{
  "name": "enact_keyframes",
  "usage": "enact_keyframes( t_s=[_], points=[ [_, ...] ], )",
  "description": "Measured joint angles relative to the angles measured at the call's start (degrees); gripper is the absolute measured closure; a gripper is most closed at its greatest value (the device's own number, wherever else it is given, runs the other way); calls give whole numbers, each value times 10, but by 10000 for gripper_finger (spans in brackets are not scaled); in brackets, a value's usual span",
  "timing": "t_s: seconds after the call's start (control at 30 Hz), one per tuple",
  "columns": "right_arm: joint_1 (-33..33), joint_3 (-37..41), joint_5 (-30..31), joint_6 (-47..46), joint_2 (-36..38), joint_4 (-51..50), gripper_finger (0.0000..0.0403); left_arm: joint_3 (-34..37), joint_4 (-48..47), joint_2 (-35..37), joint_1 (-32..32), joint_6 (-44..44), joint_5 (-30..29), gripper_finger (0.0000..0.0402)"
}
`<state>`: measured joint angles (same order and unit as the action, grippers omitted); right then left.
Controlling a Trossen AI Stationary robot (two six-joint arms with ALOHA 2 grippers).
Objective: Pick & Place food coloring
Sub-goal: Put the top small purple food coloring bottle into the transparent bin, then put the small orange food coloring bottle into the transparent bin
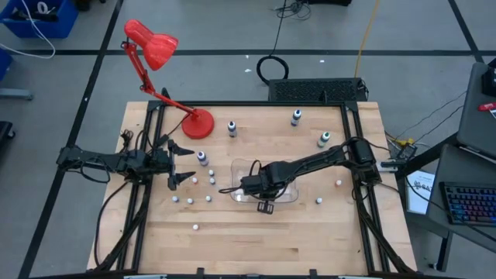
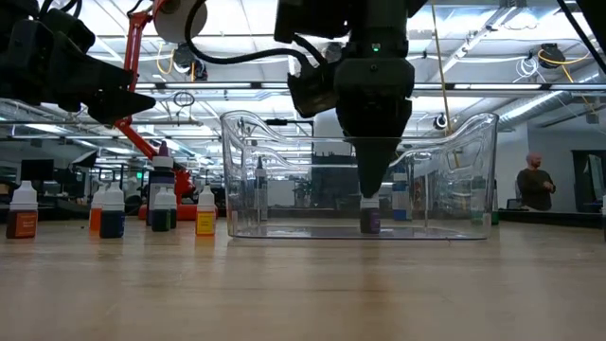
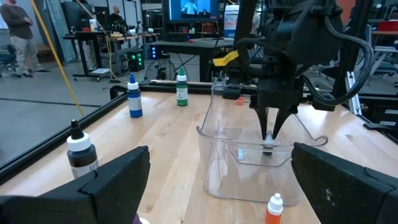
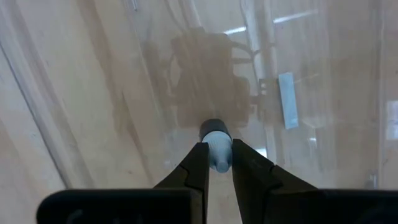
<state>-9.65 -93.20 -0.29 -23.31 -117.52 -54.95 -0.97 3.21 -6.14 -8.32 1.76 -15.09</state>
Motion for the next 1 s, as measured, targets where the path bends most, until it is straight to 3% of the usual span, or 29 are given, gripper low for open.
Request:
enact_keyframes(
  t_s=[0.23, 0.47, 0.6, 1.0],
  points=[
    [0, 4, 1, -3, 1, 9, 364, 0, 0, 0, 0, 0, 0, 14],
    [0, 3, 0, -24, -3, 8, 275, 0, 0, 0, 0, 0, 0, 14],
    [0, 2, 0, -30, -2, 8, 246, 0, 0, 0, 0, 0, 0, 14],
    [0, 2, 3, -86, 86, -12, 243, 0, 0, 0, 0, 0, 0, 14]
  ],
)
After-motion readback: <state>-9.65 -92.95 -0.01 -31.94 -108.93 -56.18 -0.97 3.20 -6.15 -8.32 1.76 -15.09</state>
